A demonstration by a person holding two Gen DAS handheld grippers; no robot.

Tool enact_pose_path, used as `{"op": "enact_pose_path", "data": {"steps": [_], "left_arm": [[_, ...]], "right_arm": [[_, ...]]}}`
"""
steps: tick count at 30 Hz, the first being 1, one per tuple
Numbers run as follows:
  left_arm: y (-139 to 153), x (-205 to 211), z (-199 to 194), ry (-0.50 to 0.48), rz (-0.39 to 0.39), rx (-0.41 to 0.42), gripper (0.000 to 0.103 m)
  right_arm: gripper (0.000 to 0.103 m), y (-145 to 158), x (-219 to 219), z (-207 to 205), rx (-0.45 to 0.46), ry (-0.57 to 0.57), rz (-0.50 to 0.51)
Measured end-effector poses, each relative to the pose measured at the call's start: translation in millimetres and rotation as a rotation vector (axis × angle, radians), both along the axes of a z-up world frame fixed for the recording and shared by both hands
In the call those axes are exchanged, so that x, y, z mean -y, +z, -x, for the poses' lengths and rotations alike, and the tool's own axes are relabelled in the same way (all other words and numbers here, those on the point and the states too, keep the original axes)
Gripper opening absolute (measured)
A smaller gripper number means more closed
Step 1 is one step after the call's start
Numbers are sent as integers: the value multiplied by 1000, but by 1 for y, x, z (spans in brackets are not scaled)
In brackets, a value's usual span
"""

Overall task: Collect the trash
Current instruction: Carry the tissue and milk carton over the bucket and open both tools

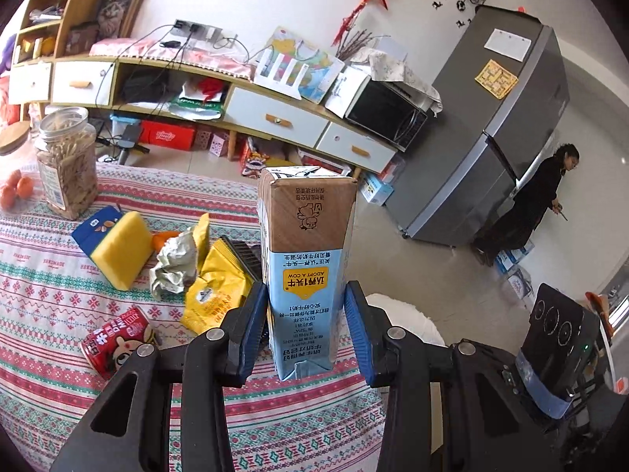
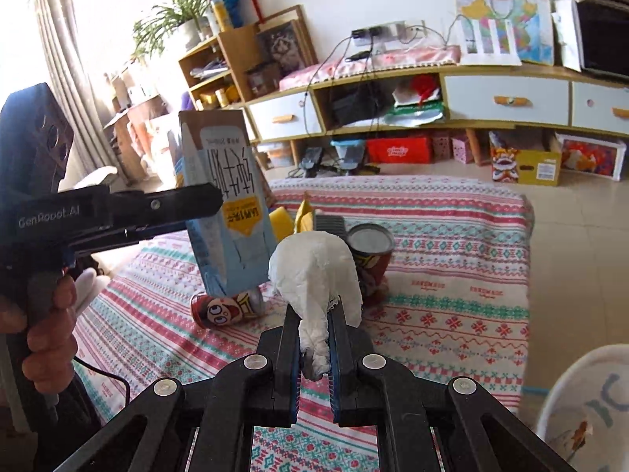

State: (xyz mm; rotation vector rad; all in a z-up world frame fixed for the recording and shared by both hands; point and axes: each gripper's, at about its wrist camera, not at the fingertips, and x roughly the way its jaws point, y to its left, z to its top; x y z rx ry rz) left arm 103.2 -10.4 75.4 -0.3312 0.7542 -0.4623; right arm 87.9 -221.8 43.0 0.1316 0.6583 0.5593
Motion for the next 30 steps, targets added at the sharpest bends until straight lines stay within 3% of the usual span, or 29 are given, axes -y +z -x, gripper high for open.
{"op": "enact_pose_path", "data": {"steps": [7,18,26,30], "left_arm": [[-7,54,7,-116,-28,-18,42],[-32,160,4,-286,-69,-61,42],[-62,217,-9,-329,-28,-131,43],[-83,241,-14,-348,-58,-158,43]], "right_arm": [[9,3,59,16,-28,-154,-88],[9,-8,127,19,-115,-390,-82],[9,-24,183,23,-223,-538,-154],[9,-38,210,24,-300,-594,-195]]}}
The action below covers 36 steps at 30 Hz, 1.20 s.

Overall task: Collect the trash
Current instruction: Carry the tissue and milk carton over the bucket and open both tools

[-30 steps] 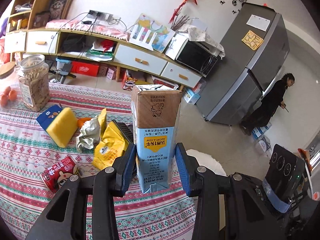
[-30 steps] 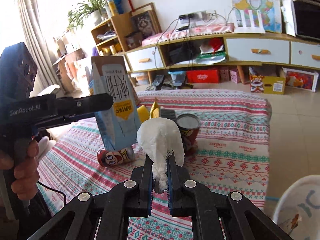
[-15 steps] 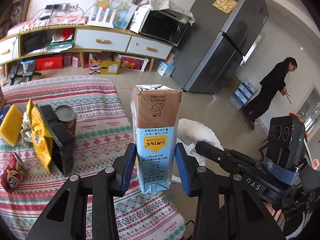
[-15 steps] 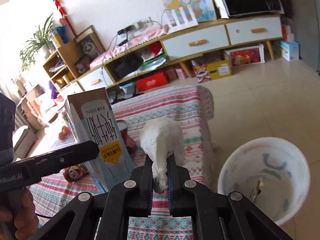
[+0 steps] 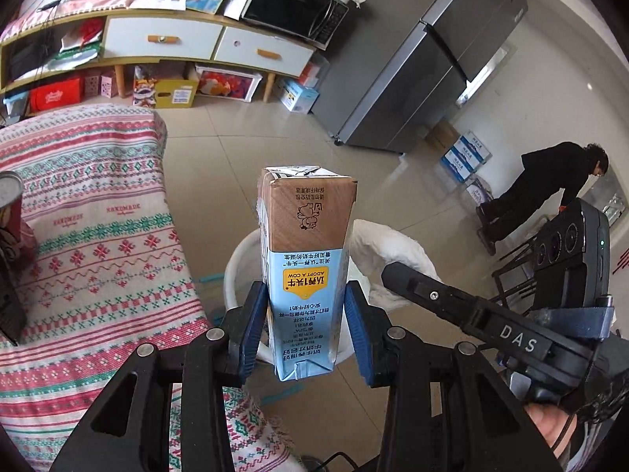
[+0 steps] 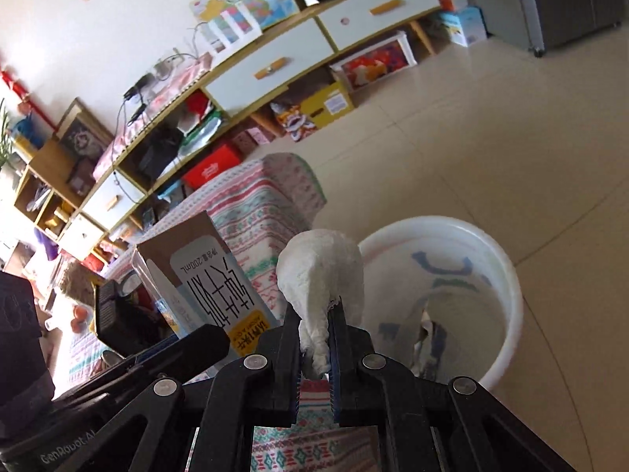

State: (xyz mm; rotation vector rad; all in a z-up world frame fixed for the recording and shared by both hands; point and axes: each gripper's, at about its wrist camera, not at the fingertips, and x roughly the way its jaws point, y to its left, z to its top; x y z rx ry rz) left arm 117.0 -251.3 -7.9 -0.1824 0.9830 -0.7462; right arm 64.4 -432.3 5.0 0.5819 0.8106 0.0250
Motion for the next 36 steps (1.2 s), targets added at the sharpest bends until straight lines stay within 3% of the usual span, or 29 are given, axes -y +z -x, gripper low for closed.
{"op": "enact_pose_path", "data": {"steps": [7,17,18,22,24,36], "left_arm": [[-40,33,-19,-1,-63,-56,43],[-66,64,-38,3,-169,-23,43],[-68,65,-40,3,-175,-28,43],[-73,63,-43,-2,-194,-24,43],[-73,62,-44,-4,-192,-16,43],[-74,62,-46,10,-202,-25,44]], "right_arm": [[10,-15,13,-4,-91,-37,-21],[15,-30,27,-7,-206,-130,31],[17,-31,28,-7,-216,-138,34],[48,-31,31,-5,-228,-157,50],[54,-30,31,-5,-228,-168,65],[60,-29,39,-3,-204,-202,12]]}}
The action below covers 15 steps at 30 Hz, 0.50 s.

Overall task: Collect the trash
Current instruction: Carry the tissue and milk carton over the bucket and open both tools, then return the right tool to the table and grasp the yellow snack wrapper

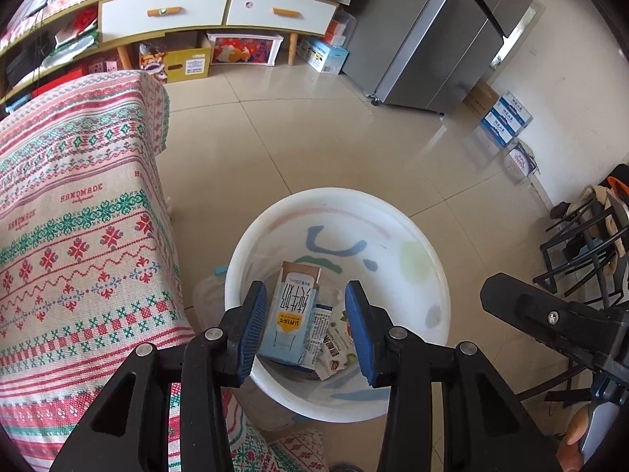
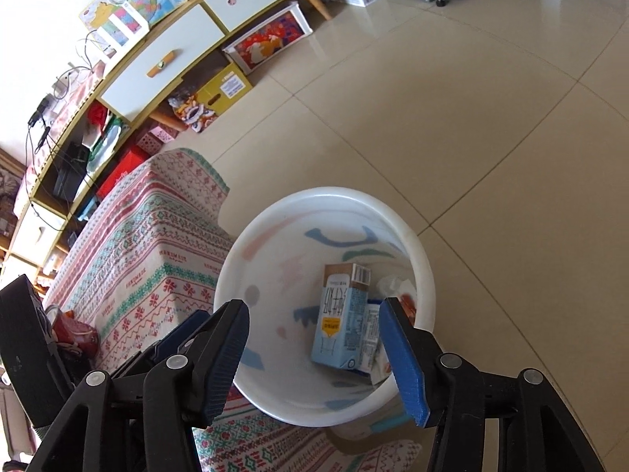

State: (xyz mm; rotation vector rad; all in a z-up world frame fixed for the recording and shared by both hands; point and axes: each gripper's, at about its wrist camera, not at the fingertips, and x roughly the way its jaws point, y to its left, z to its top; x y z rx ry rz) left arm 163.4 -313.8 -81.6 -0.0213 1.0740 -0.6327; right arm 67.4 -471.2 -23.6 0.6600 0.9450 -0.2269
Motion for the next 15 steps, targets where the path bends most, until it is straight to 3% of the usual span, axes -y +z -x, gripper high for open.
{"op": "enact_pose_path", "data": {"steps": [9,15], "left_arm": [[17,-20,12,-5,15,-16,44],[56,-55,32,-8,22,33,44]], "right_arm": [[60,6,-17,-8,46,61,5],[63,31,-35,-4,209,135,20]]}}
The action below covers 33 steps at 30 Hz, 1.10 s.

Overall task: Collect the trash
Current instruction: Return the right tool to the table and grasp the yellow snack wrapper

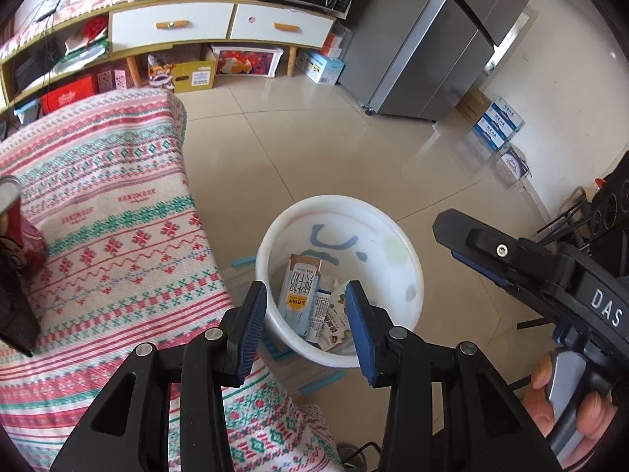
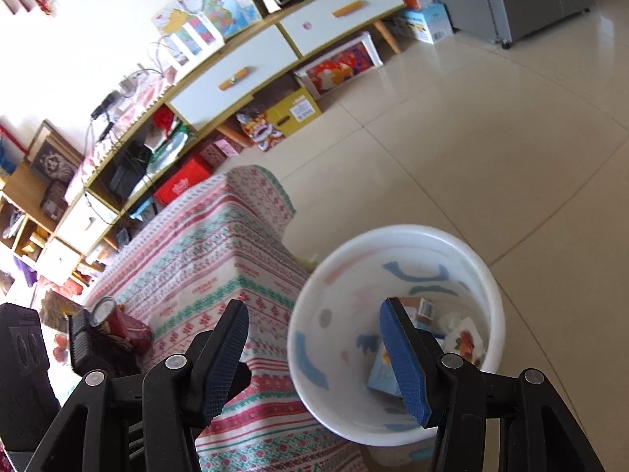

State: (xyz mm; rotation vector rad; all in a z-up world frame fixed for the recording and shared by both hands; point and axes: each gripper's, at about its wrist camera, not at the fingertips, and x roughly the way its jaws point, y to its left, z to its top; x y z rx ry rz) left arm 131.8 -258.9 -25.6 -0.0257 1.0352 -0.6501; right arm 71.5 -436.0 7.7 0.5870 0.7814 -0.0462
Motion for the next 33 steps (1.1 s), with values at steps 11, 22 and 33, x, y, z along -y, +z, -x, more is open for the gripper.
{"op": "enact_pose_path", "data": {"steps": [11,22,33], "left_arm": [[71,-143,28,93,-24,81,52],[74,-325,1,497,31,96,59],[47,-369,-45,562,-8,50,59]], "right_arm": [[74,44,-84,14,219,301,134],[89,52,-205,25,301,592,164],[88,-6,-280,-11,126,694,117]]}}
